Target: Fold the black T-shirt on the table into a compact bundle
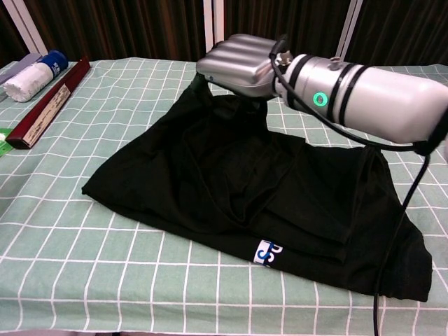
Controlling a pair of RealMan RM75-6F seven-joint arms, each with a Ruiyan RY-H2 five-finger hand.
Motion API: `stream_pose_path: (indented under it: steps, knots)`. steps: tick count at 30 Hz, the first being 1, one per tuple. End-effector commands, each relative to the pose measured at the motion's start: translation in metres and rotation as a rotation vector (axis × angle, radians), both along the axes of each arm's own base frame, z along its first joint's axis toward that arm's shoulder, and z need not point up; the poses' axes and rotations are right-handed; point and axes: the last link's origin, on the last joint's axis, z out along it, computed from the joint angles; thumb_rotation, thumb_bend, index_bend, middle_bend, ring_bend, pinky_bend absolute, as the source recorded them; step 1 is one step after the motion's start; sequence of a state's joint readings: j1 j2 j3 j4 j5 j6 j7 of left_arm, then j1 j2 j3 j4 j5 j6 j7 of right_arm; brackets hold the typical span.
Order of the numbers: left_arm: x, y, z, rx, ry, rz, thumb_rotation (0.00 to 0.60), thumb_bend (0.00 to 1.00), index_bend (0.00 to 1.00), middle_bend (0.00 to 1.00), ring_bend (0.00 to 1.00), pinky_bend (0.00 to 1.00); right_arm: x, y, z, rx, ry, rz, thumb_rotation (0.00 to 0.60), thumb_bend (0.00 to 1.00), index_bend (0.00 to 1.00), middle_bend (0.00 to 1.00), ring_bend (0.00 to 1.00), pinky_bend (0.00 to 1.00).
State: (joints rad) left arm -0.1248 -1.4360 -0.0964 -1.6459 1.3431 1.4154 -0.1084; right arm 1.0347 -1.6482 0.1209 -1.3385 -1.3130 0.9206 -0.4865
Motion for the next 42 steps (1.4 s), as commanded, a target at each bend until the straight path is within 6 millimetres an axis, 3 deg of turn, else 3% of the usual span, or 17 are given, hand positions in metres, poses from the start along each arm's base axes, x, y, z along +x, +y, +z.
stream_pose_path:
  steps: [1, 6, 13, 16, 18, 22, 36, 42]
  knots:
    - [0.001, 0.001, 0.000, -0.003, 0.004, -0.005, 0.278, 0.45, 0.13, 0.19, 0.25, 0.30, -0.026, 0.015, 0.020, -0.008, 0.005, 0.002, 0.600, 0.52, 0.67, 0.43, 0.21, 0.20]
    - [0.002, 0.003, -0.001, -0.011, 0.005, -0.010, 0.279, 0.45, 0.13, 0.19, 0.25, 0.30, -0.053, 0.023, 0.033, -0.029, 0.056, -0.012, 0.600, 0.52, 0.65, 0.43, 0.21, 0.20]
    - [0.005, 0.003, -0.004, -0.022, 0.004, -0.021, 0.277, 0.45, 0.13, 0.19, 0.25, 0.31, -0.071, 0.023, 0.020, -0.020, 0.107, -0.052, 0.600, 0.51, 0.56, 0.39, 0.20, 0.19]
    - [0.005, 0.002, -0.004, -0.023, 0.007, -0.018, 0.277, 0.45, 0.13, 0.19, 0.25, 0.31, -0.072, 0.024, 0.018, -0.015, 0.088, -0.062, 0.600, 0.49, 0.43, 0.33, 0.18, 0.17]
    - [0.004, 0.001, -0.004, -0.022, 0.009, -0.015, 0.278, 0.45, 0.13, 0.19, 0.25, 0.30, -0.072, 0.025, 0.019, -0.015, 0.078, -0.060, 0.600, 0.48, 0.29, 0.27, 0.14, 0.15]
    - [0.003, 0.000, -0.003, -0.022, 0.006, -0.010, 0.278, 0.45, 0.13, 0.19, 0.25, 0.31, -0.075, 0.029, 0.020, -0.010, 0.077, -0.052, 0.600, 0.45, 0.16, 0.22, 0.12, 0.13]
    - [0.001, 0.001, -0.006, -0.035, 0.005, -0.008, 0.278, 0.45, 0.13, 0.19, 0.25, 0.31, -0.105, 0.047, 0.016, 0.053, 0.130, -0.107, 0.600, 0.48, 0.16, 0.23, 0.12, 0.13]
    - [0.000, 0.002, -0.005, -0.030, 0.007, -0.008, 0.277, 0.45, 0.13, 0.19, 0.25, 0.31, -0.109, 0.047, 0.032, 0.017, 0.075, -0.135, 0.600, 0.48, 0.16, 0.23, 0.12, 0.13]
